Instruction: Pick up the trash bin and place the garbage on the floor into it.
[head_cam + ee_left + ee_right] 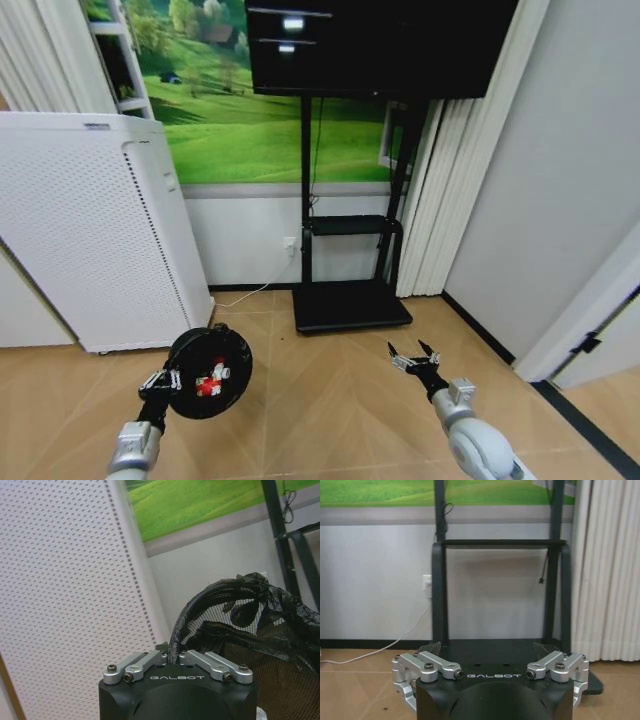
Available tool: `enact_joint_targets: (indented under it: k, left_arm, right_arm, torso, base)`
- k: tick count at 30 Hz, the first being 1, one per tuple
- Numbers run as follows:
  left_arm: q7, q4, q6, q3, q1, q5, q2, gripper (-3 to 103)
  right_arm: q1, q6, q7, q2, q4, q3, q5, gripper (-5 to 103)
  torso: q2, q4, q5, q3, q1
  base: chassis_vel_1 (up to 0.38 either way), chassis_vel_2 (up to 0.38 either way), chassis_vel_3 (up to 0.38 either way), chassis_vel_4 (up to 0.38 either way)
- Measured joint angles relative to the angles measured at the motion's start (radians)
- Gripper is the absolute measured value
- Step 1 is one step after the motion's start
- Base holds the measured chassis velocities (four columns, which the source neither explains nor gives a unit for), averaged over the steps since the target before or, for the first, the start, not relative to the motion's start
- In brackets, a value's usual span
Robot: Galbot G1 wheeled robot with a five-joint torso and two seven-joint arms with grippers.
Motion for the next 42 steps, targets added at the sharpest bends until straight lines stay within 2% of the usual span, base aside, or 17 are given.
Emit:
enact_joint_targets:
  k: [2,4,5,6,10,11,13,17,25,30,31,34,39,42]
  left_arm:
    - [0.0,0.003,-0.004,0.002,0.001,0.001,-0.001,4]
    - [-0.001,0.008,-0.008,0.003,0.002,0.003,-0.002,4]
    - [-0.001,0.008,-0.008,0.003,0.002,0.003,-0.002,4]
    - [0.0,0.009,-0.008,0.004,0.002,0.003,-0.002,4]
    - [-0.001,0.01,-0.009,0.005,0.001,0.004,0.001,4]
    - [-0.001,0.01,-0.009,0.006,0.0,0.004,0.002,4]
    - [-0.001,0.01,-0.009,0.006,0.0,0.004,0.002,4]
    - [-0.001,0.009,-0.009,0.012,0.005,0.006,-0.001,4]
    - [-0.008,-0.002,-0.002,0.01,0.049,0.004,-0.003,4]
    - [-0.03,-0.031,0.04,0.014,0.117,-0.038,-0.014,4]
    - [-0.035,-0.037,0.05,0.02,0.136,-0.05,-0.02,4]
    - [-0.038,-0.042,0.058,0.028,0.151,-0.065,-0.024,4]
    - [-0.074,-0.041,0.115,0.064,0.199,-0.177,-0.031,4]
    - [-0.083,-0.025,0.126,0.064,0.203,-0.201,-0.03,4]
  right_arm:
    - [0.0,0.0,0.0,0.0,0.0,0.0,0.0,100]
    - [0.0,0.0,0.0,0.0,0.0,0.0,0.0,100]
    - [0.0,0.0,0.0,0.0,0.0,0.0,0.0,100]
    - [0.0,0.0,0.0,0.0,0.0,0.0,0.0,100]
    - [0.0,0.0,0.0,0.0,0.0,0.0,0.0,100]
    - [0.0,0.0,0.0,0.0,0.0,0.0,0.0,100]
    - [0.0,0.0,0.0,0.0,0.0,0.0,0.0,100]
    - [0.0,0.0,0.0,-0.001,0.0,0.0,0.0,100]
    - [0.0,0.0,0.0,0.0,0.0,0.0,0.0,100]
    - [0.0,0.0,0.0,0.0,0.0,0.0,0.0,100]
    - [0.0,0.0,0.0,0.0,0.0,0.0,0.0,100]
    - [0.0,0.0,0.0,0.0,0.0,0.0,0.0,100]
    - [0.0,0.0,0.0,0.0,0.0,0.0,0.0,100]
    - [0.0,0.0,0.0,0.0,0.0,0.0,0.0,100]
  torso:
    - [0.0,0.0005,0.0014,0.0,0.0]
    - [0.0,0.0004,-0.0011,0.0,0.0]
    - [0.0,0.0004,-0.0011,0.0,0.0]
    - [0.0,0.0001,0.0007,0.0,0.0]
    - [0.0,0.0001,-0.0002,0.0,0.0]
    - [0.0,0.0001,0.0011,0.0,0.0]
    - [0.0,0.0,0.0012,0.0,0.0]
    - [0.0,-0.0006,0.0009,0.0,0.0]
    - [0.0,0.0003,0.0005,0.0,0.0]
    - [0.0,-0.0002,0.0003,0.0,-0.001]
    - [0.0,0.0003,0.0002,0.0,-0.001]
    - [0.0,0.0002,0.0007,0.0,-0.001]
    - [0.0,-0.0001,0.0004,0.0,0.0]
    - [0.0,0.0,0.0005,0.0,0.0]
  base:
    - [0.343,0.353,-0.308,-0.34]
    - [0.285,0.287,-0.287,-0.325]
    - [0.228,0.252,-0.266,-0.31]
    - [0.228,0.252,-0.165,-0.202]
    - [0.073,0.065,-0.082,-0.089]
    - [-0.026,0.01,0.069,0.057]
    - [-0.026,-0.033,0.069,0.057]
    - [-0.055,-0.095,0.026,0.101]
    - [0.123,-0.126,-0.122,0.143]
    - [0.203,-0.169,-0.209,0.161]
    - [0.09,-0.1,-0.153,0.129]
    - [0.09,-0.06,-0.078,0.096]
    - [-0.053,0.015,0.028,-0.026]
    - [-0.056,0.031,0.045,-0.045]
